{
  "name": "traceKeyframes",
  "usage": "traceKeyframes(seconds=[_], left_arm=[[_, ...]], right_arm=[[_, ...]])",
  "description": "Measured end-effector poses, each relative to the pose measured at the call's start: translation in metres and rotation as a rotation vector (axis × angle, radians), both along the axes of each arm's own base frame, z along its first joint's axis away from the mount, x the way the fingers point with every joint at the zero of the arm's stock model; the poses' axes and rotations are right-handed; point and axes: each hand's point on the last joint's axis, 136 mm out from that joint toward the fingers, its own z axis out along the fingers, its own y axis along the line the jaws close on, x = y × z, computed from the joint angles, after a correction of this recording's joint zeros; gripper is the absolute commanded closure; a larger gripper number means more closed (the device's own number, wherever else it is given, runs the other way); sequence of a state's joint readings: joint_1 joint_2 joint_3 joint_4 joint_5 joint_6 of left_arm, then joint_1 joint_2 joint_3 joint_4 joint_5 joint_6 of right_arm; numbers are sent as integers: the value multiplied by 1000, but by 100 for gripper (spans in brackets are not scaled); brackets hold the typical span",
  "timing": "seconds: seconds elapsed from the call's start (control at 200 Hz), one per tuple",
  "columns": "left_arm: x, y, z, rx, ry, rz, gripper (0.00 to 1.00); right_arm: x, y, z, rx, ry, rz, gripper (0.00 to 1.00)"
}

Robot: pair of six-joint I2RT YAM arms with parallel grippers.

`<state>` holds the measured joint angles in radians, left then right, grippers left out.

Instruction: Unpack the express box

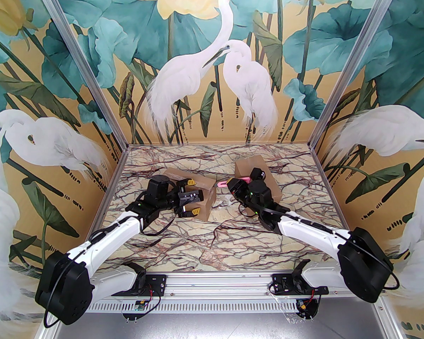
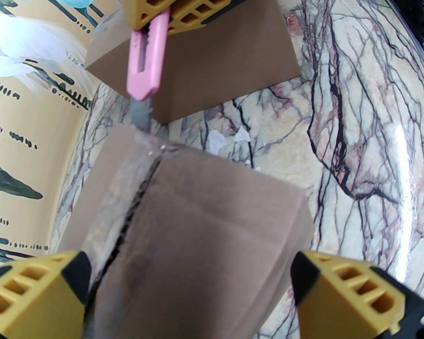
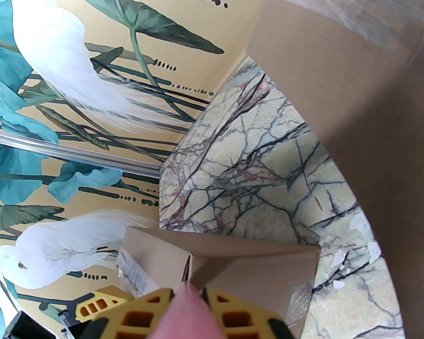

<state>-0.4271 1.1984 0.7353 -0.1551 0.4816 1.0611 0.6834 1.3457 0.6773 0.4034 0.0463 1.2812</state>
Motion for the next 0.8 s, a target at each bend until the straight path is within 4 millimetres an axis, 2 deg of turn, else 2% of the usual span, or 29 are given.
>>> traceKeyframes(seconds=[0.225, 0.57, 0.8], left_arm=[[0, -7, -3, 1, 0, -18, 0], [1, -7, 0, 9, -19, -21, 0], [-1, -1, 16, 14, -82, -11, 1]], right_arm=[[3, 10, -1, 30, -15, 31, 100], [1, 11, 0, 40, -20, 42, 100], [1, 10, -2, 66, 3, 33, 100]])
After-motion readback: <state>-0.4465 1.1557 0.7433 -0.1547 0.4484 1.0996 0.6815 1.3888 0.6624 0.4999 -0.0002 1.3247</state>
